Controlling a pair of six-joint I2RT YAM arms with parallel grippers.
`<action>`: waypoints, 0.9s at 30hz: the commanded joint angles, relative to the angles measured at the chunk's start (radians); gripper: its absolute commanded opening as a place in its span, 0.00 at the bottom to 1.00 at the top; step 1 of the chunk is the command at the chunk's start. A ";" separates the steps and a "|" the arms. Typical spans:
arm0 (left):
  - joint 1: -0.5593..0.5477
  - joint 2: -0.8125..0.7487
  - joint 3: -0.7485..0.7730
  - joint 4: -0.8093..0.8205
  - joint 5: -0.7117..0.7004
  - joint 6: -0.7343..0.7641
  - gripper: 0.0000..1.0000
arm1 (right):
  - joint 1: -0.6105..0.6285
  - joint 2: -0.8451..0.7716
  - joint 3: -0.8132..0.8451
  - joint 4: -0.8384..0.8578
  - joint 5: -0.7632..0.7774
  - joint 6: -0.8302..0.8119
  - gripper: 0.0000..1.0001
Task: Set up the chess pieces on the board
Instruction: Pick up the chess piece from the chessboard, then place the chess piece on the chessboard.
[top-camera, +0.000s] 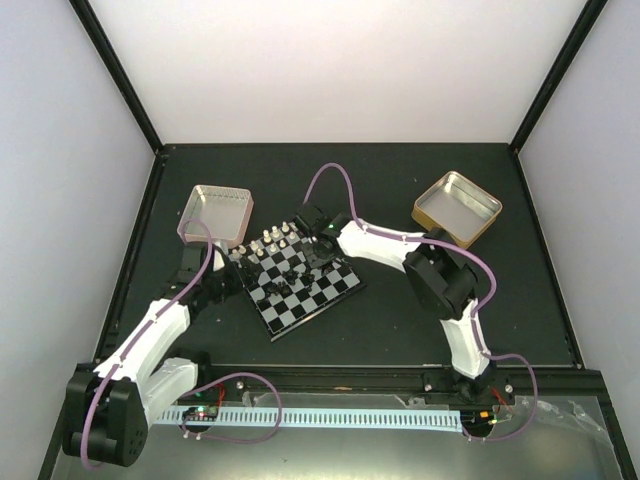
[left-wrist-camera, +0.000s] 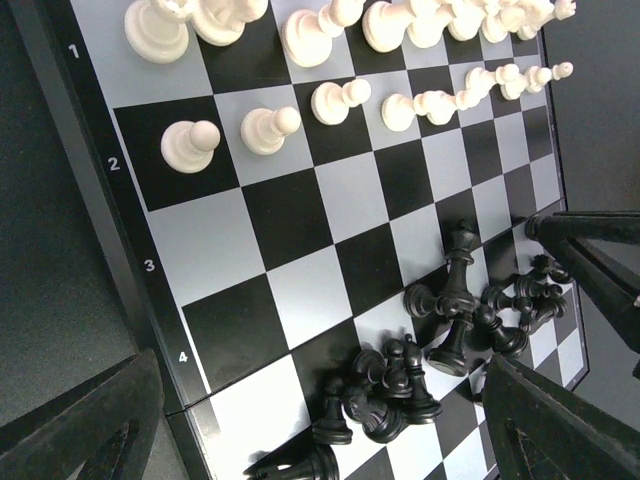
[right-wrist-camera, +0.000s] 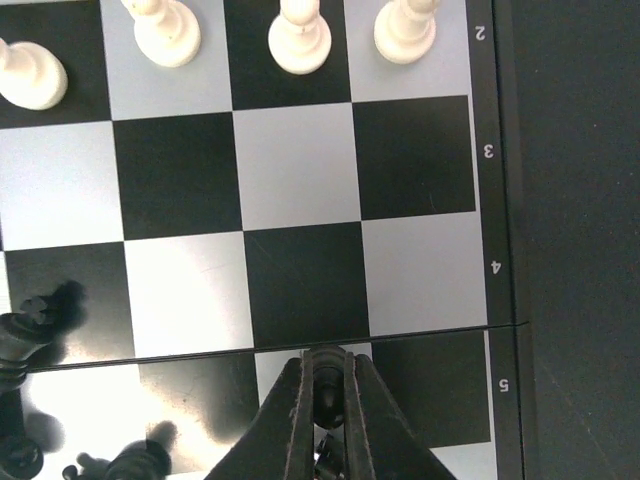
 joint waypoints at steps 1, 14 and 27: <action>0.008 -0.003 -0.011 0.018 -0.006 -0.010 0.89 | -0.001 -0.082 -0.029 0.079 -0.001 -0.012 0.01; 0.008 -0.004 -0.030 0.038 0.002 -0.034 0.90 | -0.011 -0.340 -0.283 0.179 0.039 0.036 0.01; 0.008 0.005 -0.041 0.049 -0.013 -0.032 0.90 | -0.017 -0.304 -0.384 0.144 -0.009 0.096 0.01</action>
